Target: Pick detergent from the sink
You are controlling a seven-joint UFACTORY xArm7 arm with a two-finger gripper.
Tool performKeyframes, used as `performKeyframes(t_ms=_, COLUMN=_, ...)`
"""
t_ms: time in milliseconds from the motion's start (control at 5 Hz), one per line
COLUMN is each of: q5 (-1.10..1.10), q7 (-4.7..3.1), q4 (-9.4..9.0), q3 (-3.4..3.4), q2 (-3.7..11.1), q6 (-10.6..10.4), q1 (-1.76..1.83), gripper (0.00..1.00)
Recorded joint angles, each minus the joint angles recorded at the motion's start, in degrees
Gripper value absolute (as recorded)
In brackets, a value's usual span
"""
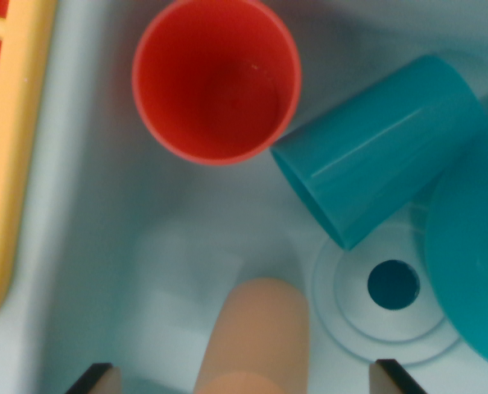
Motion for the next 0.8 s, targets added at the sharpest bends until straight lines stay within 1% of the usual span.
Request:
performKeyframes(t_ms=400, q5=0.0, q7=0.0, q4=0.0, q3=0.0, q2=0.0, q6=0.0, q1=0.0, gripper=0.0)
performKeyframes(t_ms=600, q5=0.0, q7=0.0, q4=0.0, q3=0.0, q2=0.0, q6=0.0, q1=0.0, gripper=1.0)
performKeyframes(t_ms=800, q5=0.0, q7=0.0, q4=0.05, q3=0.0, q2=-0.02, q6=0.1, q1=0.0, gripper=1.0)
